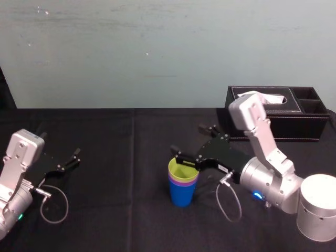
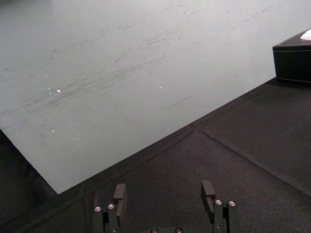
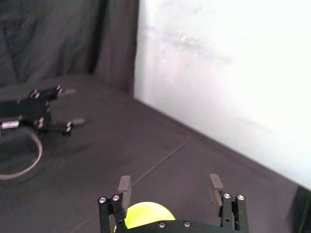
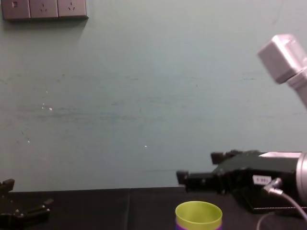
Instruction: Stack the three plastic cups sequentially using one hand.
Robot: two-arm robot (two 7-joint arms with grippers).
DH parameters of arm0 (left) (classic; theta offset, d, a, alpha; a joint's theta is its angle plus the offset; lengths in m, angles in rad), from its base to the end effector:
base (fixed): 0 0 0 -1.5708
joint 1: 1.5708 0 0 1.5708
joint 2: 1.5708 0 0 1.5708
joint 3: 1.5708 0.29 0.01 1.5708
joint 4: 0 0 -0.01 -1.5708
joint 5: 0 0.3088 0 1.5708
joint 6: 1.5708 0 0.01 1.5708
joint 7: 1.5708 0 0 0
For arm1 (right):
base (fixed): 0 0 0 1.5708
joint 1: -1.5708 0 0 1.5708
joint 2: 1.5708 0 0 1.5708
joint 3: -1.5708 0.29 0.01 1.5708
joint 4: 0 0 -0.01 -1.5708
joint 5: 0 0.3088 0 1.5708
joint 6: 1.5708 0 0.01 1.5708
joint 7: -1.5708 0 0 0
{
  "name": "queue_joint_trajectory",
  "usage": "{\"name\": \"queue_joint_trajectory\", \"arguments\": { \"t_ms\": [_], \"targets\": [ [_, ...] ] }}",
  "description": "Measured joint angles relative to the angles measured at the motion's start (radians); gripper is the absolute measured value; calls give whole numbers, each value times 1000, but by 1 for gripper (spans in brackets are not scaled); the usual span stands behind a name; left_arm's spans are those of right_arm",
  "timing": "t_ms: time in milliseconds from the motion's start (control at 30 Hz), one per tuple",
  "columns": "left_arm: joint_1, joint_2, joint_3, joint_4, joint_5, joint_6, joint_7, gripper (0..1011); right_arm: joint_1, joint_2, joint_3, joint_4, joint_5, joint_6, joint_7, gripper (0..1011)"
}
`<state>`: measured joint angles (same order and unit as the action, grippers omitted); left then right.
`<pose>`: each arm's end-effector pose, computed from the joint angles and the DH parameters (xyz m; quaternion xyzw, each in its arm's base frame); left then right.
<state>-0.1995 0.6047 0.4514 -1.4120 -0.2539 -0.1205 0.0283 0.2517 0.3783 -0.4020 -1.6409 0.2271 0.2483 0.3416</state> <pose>0.3581 0.0827 -0.3023 0.1415 -0.1325 0.5799 0.7913 0.3693 0.0165 -0.2230 -0.1080 -0.0456 -0.4181 0.9008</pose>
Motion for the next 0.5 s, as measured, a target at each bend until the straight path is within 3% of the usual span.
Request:
{"name": "queue_joint_trajectory", "arguments": {
  "t_ms": [100,233,500],
  "targets": [
    [0,0,0,0,0,0,0,1000,-18,-9,20,-8,0,-20,-24,1003],
    [0,0,0,0,0,0,0,1000,-54,-39,64,-14,-21,-25,-112,1003],
    [0,0,0,0,0,0,0,1000,-105,-109,142,25,-56,17,-275,1003]
  ]
}}
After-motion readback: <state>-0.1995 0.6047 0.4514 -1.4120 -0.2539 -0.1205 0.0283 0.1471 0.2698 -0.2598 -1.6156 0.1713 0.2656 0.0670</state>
